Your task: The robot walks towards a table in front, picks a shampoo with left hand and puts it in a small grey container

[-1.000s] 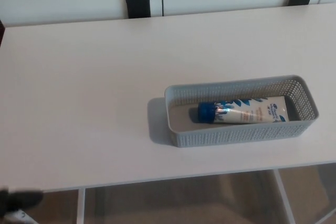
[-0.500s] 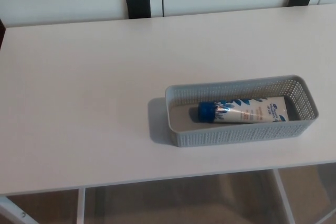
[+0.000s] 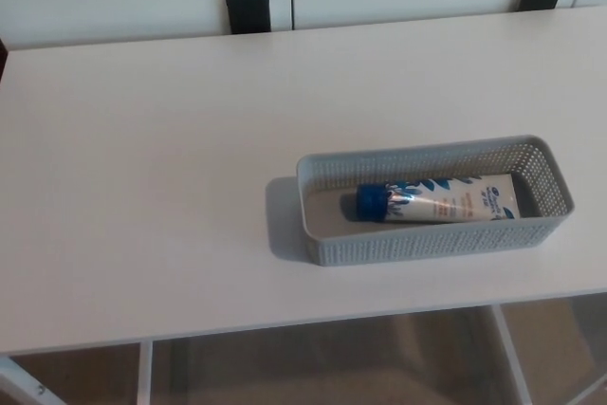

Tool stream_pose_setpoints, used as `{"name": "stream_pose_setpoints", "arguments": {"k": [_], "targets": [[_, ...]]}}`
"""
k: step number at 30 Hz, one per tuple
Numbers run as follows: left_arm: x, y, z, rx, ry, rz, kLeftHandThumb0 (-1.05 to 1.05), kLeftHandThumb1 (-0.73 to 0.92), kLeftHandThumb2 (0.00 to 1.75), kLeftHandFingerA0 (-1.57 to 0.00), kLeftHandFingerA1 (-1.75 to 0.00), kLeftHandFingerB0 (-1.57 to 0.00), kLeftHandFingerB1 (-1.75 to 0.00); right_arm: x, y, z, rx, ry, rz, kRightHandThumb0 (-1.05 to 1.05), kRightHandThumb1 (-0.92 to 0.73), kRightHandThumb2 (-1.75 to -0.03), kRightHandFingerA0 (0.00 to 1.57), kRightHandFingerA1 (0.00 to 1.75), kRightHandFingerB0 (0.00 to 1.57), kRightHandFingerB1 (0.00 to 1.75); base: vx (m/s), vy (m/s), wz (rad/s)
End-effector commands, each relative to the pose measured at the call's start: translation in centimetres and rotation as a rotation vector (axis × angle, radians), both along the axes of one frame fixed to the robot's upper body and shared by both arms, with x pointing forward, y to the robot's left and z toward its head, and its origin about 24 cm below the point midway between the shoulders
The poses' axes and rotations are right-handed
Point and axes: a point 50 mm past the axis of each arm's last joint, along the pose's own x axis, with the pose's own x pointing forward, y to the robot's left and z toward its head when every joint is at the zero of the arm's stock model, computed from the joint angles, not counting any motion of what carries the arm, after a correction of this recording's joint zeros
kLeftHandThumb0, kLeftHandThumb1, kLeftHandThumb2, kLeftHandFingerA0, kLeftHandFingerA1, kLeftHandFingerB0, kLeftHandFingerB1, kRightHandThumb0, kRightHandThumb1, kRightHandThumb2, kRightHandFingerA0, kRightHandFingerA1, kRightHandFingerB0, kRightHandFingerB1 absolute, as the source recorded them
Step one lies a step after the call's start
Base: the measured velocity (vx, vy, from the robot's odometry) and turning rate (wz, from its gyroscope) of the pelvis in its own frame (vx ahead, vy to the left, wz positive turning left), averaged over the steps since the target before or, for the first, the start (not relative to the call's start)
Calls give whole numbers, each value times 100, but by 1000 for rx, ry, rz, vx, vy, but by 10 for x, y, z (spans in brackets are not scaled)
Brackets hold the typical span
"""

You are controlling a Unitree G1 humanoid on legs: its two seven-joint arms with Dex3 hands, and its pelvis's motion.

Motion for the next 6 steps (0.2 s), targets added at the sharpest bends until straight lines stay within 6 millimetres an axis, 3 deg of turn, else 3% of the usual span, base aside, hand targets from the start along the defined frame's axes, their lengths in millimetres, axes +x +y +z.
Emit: {"name": "stream_pose_setpoints", "arguments": {"k": [1,6], "targets": [[8,1,-24,529,-42,-52,-69,91,71,-35,-39,-26,-34,18,-15,11,-15,-6,41,-33,-76,-62,58,43,46,38,0,0,0],[18,-1,-22,511,-88,-53,-68,92,70,-30,-38,-23,-32,35,-21,18,-39,-38,75,-33,-77,-63,58,43,44,37,0,0,0]]}}
